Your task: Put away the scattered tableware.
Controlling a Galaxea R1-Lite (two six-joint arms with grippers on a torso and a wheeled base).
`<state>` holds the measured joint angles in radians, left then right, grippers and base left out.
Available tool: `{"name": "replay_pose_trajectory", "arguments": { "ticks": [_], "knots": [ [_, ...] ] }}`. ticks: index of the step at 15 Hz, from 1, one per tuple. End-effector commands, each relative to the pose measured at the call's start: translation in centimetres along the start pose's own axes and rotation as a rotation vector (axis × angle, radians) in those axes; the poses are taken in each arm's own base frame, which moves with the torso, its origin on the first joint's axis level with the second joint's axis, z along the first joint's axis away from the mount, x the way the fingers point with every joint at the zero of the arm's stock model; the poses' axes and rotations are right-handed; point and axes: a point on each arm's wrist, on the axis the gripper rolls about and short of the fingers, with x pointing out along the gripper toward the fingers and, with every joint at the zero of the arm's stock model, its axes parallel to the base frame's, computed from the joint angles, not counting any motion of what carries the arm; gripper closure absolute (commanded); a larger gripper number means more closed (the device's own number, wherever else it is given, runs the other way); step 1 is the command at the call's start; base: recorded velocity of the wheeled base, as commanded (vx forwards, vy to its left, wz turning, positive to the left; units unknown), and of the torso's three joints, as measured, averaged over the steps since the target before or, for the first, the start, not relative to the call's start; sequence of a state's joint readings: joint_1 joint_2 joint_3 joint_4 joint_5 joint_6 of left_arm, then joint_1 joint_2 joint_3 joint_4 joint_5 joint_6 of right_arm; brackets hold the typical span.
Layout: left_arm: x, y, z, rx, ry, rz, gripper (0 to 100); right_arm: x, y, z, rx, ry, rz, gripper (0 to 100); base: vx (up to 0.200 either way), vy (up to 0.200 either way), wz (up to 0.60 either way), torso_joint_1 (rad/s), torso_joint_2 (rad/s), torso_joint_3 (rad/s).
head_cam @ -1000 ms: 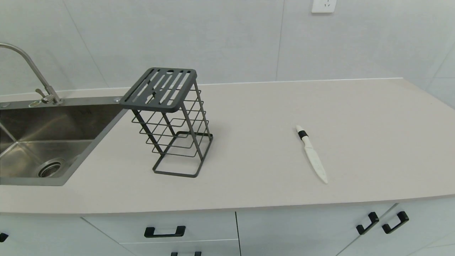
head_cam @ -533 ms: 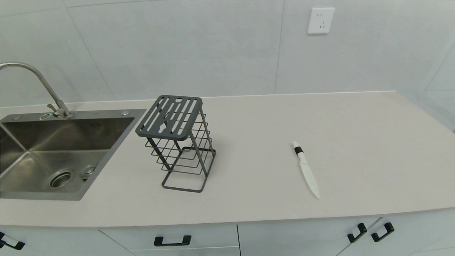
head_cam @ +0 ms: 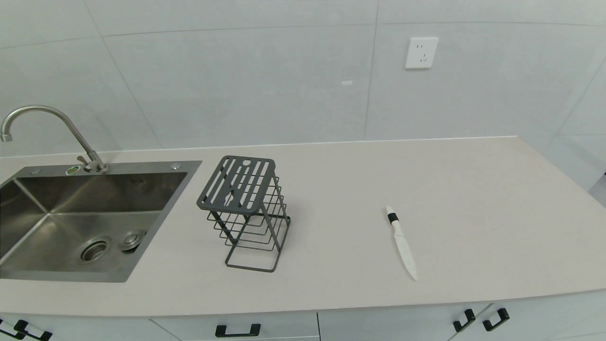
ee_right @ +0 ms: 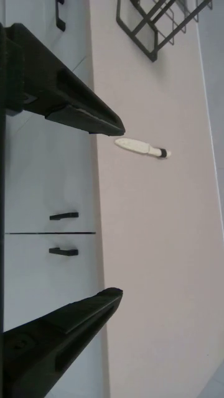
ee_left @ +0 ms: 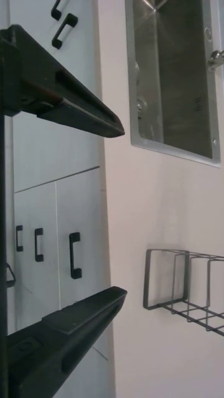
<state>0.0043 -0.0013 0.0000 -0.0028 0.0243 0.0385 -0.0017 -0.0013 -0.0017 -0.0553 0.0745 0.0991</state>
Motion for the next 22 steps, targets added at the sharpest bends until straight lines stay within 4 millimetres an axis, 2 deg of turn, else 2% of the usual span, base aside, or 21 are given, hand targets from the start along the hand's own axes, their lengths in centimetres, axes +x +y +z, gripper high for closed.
{"name": "replay_pose_trajectory", "arguments": {
  "ticks": [1,20,22],
  "knots": [
    [0.01,0.0,0.01,0.0,0.001,0.001,0,0.01,0.0,0.01,-0.001,0.0,0.001,0,0.0,0.0,0.0,0.198,-0.39,-0.188],
    [0.01,0.0,0.01,0.001,0.001,0.001,0,0.01,0.01,0.01,-0.002,0.0,0.004,0,0.0,0.0,0.0,0.012,-0.02,-0.011],
    [0.01,0.0,0.01,0.001,0.001,0.001,0,0.01,0.0,0.01,-0.001,0.0,0.002,0,0.0,0.0,0.0,0.151,0.0,0.146]
  ]
}}
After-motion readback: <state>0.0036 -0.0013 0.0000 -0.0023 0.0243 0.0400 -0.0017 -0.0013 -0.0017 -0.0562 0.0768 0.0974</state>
